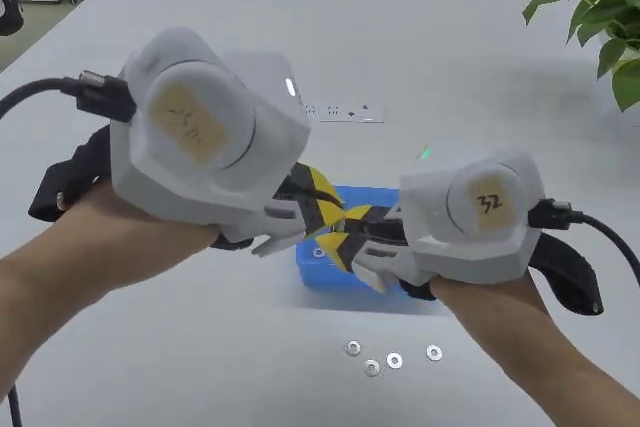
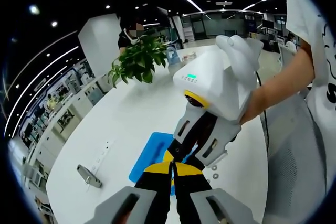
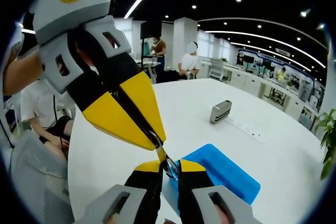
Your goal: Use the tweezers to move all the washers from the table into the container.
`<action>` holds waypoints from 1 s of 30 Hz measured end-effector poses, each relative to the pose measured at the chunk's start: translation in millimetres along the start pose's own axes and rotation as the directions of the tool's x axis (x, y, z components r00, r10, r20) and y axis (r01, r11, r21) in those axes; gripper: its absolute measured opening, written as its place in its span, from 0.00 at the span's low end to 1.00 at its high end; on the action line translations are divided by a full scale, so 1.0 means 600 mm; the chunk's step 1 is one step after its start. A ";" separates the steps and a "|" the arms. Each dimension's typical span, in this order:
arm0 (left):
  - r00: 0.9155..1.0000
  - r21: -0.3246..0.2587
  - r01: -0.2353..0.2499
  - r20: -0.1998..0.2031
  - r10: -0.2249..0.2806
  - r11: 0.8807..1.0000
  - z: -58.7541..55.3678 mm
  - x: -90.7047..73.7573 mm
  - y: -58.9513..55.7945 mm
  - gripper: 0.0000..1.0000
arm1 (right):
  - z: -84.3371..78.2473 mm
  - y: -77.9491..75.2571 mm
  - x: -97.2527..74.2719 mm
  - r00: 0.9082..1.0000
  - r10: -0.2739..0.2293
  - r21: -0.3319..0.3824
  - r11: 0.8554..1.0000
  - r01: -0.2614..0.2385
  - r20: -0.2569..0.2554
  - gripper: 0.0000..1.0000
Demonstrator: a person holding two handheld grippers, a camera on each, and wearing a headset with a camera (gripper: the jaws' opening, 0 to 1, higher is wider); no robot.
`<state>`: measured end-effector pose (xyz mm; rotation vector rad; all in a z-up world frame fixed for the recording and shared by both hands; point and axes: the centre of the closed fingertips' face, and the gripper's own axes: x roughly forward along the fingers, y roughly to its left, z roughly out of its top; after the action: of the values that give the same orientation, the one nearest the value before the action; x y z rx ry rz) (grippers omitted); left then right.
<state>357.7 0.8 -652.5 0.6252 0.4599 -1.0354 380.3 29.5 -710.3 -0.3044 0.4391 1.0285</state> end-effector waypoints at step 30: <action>0.996 -0.077 0.089 -0.010 -0.090 0.993 -0.033 0.029 -0.086 0.00 | -0.089 0.057 -0.022 0.997 0.039 0.081 0.996 -0.034 -0.070 0.07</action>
<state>318.2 -16.1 -691.4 0.5475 0.5408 -1.0939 333.7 12.4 -751.8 -0.2632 0.5506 1.0352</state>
